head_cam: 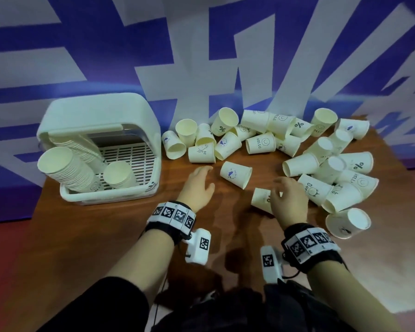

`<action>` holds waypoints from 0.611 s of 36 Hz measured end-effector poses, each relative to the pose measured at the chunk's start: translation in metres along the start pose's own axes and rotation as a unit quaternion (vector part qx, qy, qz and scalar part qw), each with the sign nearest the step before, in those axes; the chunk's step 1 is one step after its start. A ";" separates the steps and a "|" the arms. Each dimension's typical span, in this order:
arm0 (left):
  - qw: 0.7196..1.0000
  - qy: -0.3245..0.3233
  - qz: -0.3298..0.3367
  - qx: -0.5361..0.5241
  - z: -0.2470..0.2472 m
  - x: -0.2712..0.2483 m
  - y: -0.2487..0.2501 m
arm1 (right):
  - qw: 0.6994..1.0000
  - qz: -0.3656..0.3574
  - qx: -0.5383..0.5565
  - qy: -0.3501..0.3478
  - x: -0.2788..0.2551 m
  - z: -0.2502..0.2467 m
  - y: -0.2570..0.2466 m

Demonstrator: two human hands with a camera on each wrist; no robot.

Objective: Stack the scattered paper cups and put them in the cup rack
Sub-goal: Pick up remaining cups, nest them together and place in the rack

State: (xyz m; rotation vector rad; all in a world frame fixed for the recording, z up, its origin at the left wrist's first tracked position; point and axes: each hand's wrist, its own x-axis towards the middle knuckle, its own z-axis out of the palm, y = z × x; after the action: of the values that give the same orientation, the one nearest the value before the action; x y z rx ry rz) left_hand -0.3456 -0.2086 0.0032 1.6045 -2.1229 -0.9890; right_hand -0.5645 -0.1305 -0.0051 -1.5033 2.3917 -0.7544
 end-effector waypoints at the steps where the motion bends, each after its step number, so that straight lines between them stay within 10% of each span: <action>1: 1.000 -0.004 0.004 0.007 0.003 0.004 0.004 | 1.000 0.014 -0.015 0.003 0.001 -0.002 0.005; 10: 0.997 -0.031 0.032 0.060 0.037 0.038 0.028 | 0.982 0.156 0.006 -0.104 0.007 -0.010 0.036; 22: 0.974 -0.097 0.059 0.197 0.071 0.067 0.030 | 0.976 0.094 0.057 -0.189 0.018 -0.003 0.048</action>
State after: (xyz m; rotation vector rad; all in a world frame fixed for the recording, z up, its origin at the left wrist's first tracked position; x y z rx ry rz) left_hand -0.4329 -0.2424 -0.0385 1.5747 -2.6491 -0.7471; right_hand -0.6111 -0.1289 -0.0266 -1.2243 2.1268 -0.4993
